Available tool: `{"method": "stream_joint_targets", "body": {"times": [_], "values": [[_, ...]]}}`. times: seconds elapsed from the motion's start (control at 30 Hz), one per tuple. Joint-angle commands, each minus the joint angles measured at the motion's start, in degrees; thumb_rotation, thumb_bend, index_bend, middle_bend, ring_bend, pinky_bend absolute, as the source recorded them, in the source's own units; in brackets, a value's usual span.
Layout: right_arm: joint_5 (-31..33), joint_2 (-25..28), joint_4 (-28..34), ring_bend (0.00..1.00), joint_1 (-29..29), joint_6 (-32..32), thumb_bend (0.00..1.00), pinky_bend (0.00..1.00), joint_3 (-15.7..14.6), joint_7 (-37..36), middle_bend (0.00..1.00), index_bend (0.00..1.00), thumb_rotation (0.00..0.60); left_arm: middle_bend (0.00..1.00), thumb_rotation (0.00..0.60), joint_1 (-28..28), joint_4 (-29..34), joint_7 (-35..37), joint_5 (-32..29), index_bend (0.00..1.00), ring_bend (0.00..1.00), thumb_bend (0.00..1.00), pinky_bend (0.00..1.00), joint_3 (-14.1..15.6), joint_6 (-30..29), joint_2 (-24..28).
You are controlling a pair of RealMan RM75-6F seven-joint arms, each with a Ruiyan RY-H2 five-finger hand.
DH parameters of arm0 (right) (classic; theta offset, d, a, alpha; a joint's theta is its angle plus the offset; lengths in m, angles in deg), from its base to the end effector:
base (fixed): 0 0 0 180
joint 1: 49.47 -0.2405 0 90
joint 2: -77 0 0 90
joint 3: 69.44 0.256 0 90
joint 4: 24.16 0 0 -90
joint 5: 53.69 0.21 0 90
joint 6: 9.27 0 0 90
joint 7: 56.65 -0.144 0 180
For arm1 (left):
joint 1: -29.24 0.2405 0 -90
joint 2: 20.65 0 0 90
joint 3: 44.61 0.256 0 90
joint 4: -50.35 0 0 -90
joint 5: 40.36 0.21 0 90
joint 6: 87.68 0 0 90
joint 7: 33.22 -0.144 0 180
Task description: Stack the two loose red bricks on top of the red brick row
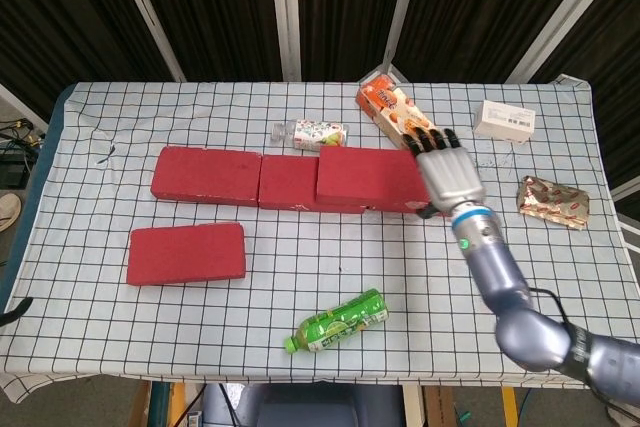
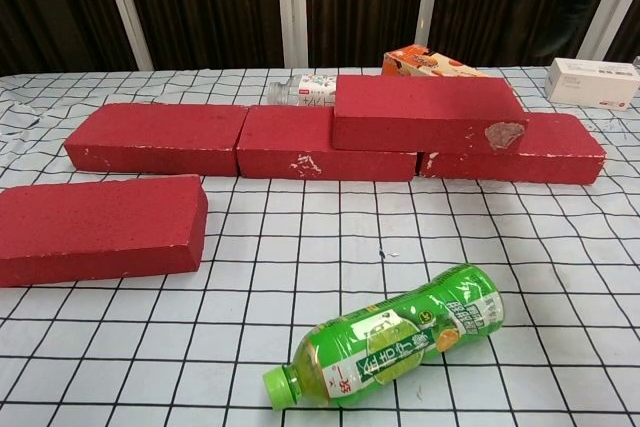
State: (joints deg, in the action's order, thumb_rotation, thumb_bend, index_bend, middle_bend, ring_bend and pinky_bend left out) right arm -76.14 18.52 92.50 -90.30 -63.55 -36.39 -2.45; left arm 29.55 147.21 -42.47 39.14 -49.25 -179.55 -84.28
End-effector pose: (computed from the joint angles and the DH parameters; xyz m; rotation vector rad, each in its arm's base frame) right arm -0.1004 -0.3606 0.1542 1.6454 -0.9281 0.7077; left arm -0.3181 0.1561 0.1803 -1.1929 -0.8309 -0.7842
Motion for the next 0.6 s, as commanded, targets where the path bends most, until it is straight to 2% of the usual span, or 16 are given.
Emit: {"method": "stream_joint_targets", "body": {"times": [0.03,0.17,0.23,0.4,0.6], "values": [[-34.2,9.5,4.5,0.00,28.8,-4.4,0.17,0.00,-3.3,-34.7,0.00,0.00,0.600,0.00,0.600,0.8,0.3,1.4,2.2,0.00,0.00,0.07,0.15,1.0,-1.2,0.6],[-53.9,7.6,-4.2,0.00,37.7,-12.1,0.17,0.00,-10.0,-51.9,0.00,0.00,0.600,0.00,0.600,0.9,0.2,2.5,4.5,0.00,0.00,0.10,0.15,1.9,-1.4,0.8],[-59.2,6.3,-8.1,0.00,40.0,-15.9,0.17,0.00,-13.1,-56.2,0.00,0.00,0.600,0.00,0.600,0.9,0.3,2.6,5.4,0.00,0.00,0.11,0.15,2.3,-1.3,0.8],[-65.8,2.8,-15.7,0.00,43.5,-22.6,0.17,0.00,-19.2,-60.9,0.00,0.00,0.600,0.00,0.600,0.7,0.5,2.9,7.2,0.00,0.00,0.11,0.15,3.0,-0.9,0.9],[-69.3,-0.5,-19.8,0.00,44.5,-26.5,0.17,0.00,-23.4,-59.2,0.00,0.00,0.600,0.00,0.600,0.3,-0.5,3.8,7.9,0.00,0.00,0.11,0.17,2.5,-1.3,-0.7]]}}
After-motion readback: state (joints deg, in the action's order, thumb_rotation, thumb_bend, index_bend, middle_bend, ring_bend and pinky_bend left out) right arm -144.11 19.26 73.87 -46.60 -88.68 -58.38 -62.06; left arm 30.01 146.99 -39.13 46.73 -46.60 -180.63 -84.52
